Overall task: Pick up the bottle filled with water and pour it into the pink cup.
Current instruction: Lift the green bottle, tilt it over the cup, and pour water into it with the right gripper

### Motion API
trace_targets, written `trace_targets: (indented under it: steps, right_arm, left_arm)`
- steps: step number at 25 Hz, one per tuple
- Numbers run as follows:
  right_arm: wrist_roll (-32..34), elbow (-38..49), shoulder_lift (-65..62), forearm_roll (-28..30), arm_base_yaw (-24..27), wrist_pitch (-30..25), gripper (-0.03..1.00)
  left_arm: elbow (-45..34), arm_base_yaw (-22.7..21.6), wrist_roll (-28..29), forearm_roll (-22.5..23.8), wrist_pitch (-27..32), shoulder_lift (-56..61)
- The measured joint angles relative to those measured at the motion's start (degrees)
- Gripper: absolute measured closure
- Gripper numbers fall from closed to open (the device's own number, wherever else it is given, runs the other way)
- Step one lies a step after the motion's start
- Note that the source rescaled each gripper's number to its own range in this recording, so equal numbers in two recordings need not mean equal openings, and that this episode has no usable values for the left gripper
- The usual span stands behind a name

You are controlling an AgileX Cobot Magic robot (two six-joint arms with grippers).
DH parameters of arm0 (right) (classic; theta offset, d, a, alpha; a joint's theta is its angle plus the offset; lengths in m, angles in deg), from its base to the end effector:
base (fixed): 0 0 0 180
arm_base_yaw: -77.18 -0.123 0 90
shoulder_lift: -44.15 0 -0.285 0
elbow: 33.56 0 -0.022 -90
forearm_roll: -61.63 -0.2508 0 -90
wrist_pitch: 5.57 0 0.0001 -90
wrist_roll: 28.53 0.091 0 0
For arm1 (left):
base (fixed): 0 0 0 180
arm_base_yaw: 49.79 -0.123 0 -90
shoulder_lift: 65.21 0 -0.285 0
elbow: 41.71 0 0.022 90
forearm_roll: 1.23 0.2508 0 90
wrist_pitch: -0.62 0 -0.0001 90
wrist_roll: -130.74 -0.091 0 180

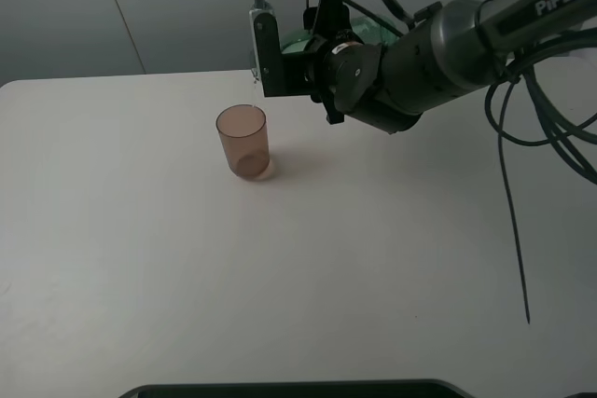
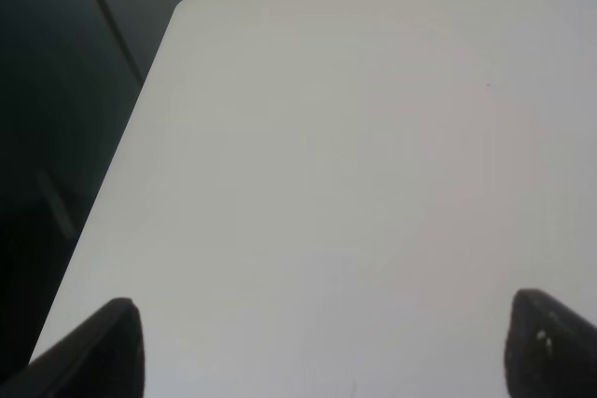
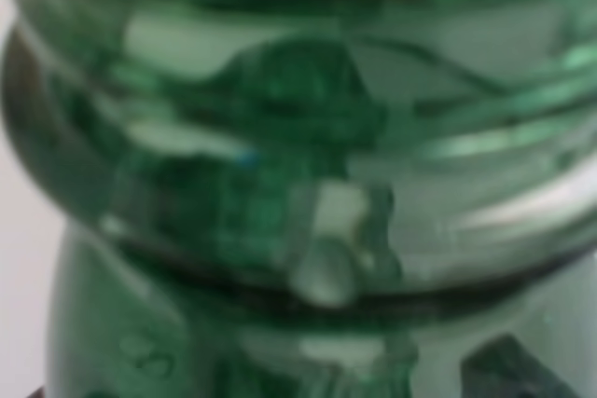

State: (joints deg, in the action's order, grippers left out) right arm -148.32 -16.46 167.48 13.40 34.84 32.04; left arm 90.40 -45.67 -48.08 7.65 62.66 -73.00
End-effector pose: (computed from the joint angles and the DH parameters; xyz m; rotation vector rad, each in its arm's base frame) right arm 0.3293 0.2441 0.1497 -1.5867 1.2726 -0.8677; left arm -0.0068 0.0129 0.2796 0.0422 2.0467 0.1280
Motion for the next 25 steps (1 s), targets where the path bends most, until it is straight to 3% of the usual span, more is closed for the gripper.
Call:
trace_targets:
  steps: [25]
  right_arm:
    - [0.0,0.0,0.0,4.09,0.0,0.68,0.96]
  left_arm:
    - [0.0,0.0,0.0,0.0,0.0,0.0]
